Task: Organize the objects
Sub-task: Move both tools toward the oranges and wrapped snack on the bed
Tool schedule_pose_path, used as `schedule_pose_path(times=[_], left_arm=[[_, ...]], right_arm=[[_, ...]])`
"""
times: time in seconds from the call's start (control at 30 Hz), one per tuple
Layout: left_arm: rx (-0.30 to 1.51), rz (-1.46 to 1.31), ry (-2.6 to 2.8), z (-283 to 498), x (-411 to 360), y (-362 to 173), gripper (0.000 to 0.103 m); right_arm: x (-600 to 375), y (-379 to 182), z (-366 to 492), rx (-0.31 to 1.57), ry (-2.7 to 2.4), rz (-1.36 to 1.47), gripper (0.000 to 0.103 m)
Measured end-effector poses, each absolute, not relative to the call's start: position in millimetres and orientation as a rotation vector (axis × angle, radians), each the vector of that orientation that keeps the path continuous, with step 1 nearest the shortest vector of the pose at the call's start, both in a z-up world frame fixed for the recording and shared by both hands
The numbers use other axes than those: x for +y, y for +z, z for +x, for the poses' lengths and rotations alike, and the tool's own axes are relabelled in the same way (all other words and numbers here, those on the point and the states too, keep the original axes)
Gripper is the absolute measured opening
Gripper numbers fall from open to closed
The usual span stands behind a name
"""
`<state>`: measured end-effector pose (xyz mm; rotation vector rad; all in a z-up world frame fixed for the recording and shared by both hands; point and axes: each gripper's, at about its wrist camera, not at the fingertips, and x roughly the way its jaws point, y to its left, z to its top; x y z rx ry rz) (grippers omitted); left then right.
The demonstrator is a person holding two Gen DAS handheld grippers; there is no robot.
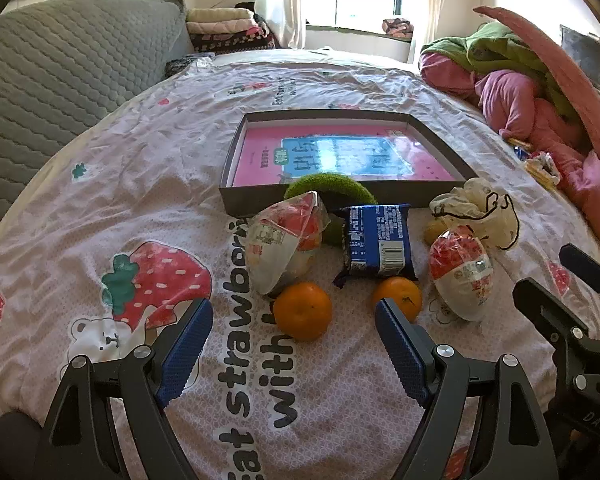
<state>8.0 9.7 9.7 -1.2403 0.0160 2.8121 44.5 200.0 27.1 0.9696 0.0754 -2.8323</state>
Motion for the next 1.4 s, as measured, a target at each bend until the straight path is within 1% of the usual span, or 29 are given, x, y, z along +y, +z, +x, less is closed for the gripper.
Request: schedule_pose_path(times=[0.43, 1.2, 1.4], left_arm=[[-0.002, -1.249, 2.801, 7.4, 7.7, 8.9, 0.084], [-0.015, -1.323, 2.752, 7.8, 5.6, -4.0, 0.084], [-0.068, -1.375, 2.726, 4.5, -0.5, -10.4, 0.084]], right_arm=[[196.3, 27.8, 46.3, 0.083, -2.822, 0.951, 0.085], [198.2, 17.9, 46.6, 0.076, -2.774, 1.031, 0.085], [196.9, 12.8, 43.6, 0.068, -2.745, 1.069, 0.085]])
